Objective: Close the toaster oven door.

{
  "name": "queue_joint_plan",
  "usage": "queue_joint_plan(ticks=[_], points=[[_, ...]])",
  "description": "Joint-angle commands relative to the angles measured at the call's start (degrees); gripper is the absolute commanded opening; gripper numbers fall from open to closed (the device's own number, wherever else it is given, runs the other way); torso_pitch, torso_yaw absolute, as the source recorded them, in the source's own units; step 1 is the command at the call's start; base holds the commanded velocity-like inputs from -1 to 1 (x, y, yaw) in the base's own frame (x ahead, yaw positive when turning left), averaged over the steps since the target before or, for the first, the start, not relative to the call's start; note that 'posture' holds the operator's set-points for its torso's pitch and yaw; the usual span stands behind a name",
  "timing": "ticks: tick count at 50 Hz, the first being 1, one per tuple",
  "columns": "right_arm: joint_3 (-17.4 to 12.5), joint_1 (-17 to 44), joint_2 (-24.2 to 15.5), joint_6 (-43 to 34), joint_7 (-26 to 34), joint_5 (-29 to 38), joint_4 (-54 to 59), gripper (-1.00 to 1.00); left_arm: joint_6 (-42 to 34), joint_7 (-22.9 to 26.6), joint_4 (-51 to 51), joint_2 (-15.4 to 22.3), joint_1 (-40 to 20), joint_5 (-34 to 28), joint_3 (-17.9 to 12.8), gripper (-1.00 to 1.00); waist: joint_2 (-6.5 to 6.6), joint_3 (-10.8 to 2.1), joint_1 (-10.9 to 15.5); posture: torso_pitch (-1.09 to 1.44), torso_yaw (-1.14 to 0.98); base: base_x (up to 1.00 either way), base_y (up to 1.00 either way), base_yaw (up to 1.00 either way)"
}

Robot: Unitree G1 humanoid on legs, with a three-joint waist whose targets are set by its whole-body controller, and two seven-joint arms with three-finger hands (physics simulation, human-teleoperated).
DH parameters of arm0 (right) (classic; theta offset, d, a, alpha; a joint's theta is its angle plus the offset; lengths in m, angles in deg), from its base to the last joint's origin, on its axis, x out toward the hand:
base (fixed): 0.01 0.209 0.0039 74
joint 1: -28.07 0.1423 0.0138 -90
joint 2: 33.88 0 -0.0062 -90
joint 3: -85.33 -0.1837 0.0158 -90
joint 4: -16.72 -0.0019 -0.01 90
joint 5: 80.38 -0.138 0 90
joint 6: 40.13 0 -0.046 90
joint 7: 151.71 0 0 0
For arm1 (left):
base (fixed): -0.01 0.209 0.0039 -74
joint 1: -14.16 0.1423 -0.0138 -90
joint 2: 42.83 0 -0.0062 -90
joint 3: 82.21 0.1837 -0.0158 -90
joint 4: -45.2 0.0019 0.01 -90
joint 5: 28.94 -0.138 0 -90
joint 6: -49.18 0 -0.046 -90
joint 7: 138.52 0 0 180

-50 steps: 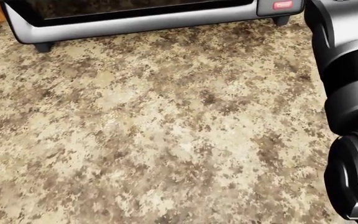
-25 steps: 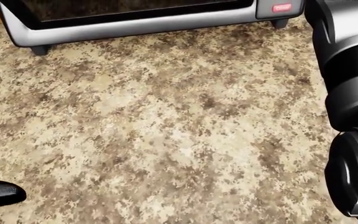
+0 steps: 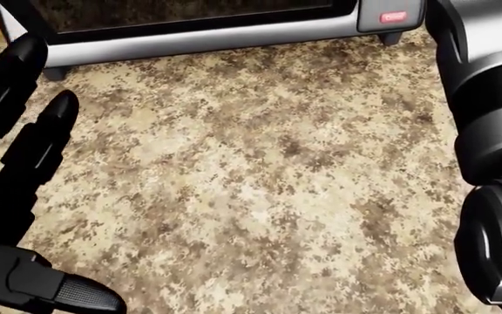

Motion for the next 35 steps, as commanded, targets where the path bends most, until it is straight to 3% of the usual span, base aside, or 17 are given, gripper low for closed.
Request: queue_joint_plan(ticks=[1, 20, 35], points=[[-0.2, 4.4, -0.5, 4.0, -0.7, -0.5, -5.0, 1.0, 1.9, 1.4, -0.1, 0.7, -1.3, -2.3, 0.2, 1.0, -0.66, -2.27, 0.3, 0.0, 0.0, 0.0, 0.0, 0.0], [-0.2, 4.7, -0.6, 3.9, -0.6, -0.6, -4.7, 1.0, 2.8, 7.3, 9.1, -3.2, -11.3, -11.9, 9.0, 1.0, -1.73, -2.35, 0.7, 0.0, 0.0, 0.0, 0.0, 0.0], [-0.3, 4.7, -0.8, 4.0, -0.5, -0.6, -4.6, 1.0, 3.6, 13.5, 15.6, -3.8, -16.8, -15.4, 10.7, 1.0, -2.15, -2.24, 0.8, 0.0, 0.0, 0.0, 0.0, 0.0]])
